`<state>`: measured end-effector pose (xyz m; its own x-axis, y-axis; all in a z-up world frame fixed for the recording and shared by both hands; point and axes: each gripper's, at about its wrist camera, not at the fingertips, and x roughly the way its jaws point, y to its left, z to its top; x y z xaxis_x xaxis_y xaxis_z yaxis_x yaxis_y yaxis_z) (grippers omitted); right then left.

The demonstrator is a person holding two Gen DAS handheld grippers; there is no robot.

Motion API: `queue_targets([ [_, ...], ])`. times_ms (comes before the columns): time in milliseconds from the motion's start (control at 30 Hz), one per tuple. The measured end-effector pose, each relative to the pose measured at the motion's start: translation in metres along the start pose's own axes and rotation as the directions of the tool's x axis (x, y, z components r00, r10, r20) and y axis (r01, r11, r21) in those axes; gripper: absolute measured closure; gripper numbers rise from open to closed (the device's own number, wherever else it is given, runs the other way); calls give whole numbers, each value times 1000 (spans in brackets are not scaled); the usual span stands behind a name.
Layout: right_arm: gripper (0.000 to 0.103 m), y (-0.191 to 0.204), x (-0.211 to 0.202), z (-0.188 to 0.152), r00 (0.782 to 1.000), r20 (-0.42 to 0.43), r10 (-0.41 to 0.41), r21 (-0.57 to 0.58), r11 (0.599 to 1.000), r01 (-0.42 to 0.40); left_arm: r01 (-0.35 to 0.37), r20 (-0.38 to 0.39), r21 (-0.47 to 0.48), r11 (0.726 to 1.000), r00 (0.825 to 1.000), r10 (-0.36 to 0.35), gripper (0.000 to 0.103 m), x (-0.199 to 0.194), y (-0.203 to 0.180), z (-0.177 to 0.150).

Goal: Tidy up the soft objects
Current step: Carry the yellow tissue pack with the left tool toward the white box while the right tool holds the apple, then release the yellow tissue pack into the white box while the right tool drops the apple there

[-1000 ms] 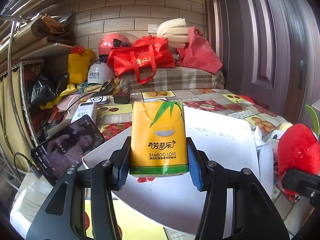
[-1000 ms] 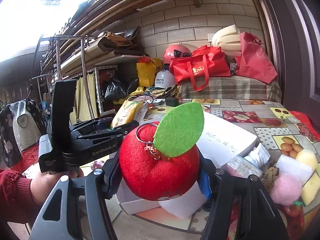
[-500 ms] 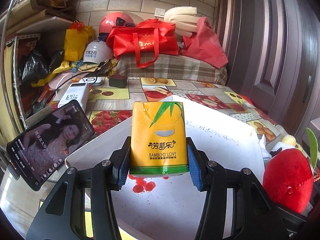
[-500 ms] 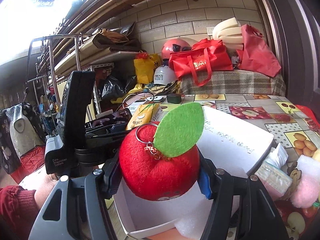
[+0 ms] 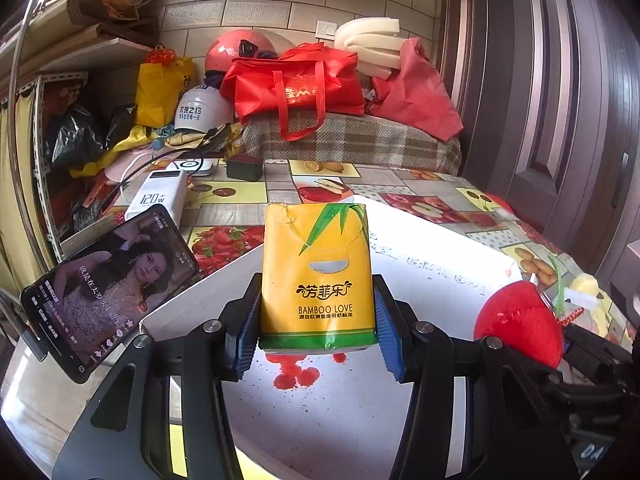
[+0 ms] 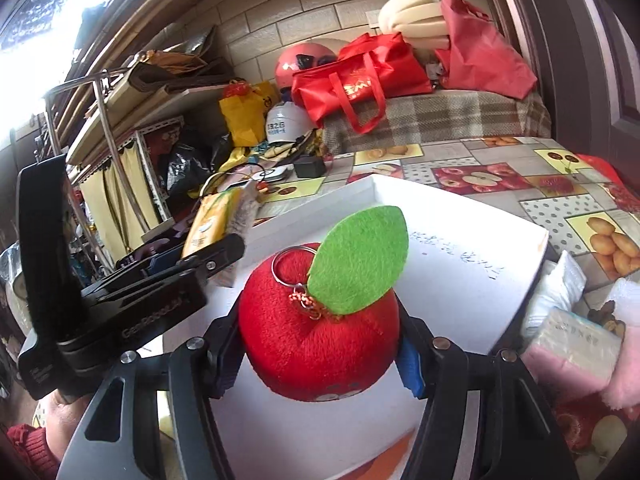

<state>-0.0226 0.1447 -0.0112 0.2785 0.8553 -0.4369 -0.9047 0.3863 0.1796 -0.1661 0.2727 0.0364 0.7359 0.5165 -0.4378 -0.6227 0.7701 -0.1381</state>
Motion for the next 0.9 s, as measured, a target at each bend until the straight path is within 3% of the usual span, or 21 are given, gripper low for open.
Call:
queue_targets([
  [167,39,-56,-12,8,989,38,-140,80,987,136,-15,-15,20,1000,1000,15,53,3,-3,0],
  [267,39,-97,-20,15,973,58,-224,152,965,214,20,-18,-5,1000,1000,-21,53,7,-6,1],
  [400,39,-133,-33,18,961,83,-265,249,939,237,41,-29,-4,999,999,-41,53,17,-21,5],
  [600,39,-79,-36,20,983,113,-142,116,985,129,-1,-40,37,999,999,2,53,23,-37,6],
  [733,39,-43,-12,16,997,44,-60,60,997,57,-8,-28,20,1000,1000,9,53,22,-33,6],
  [900,33,-27,23,12,993,-92,-70,4,998,71,-31,-24,38,999,999,32,52,22,-36,6],
])
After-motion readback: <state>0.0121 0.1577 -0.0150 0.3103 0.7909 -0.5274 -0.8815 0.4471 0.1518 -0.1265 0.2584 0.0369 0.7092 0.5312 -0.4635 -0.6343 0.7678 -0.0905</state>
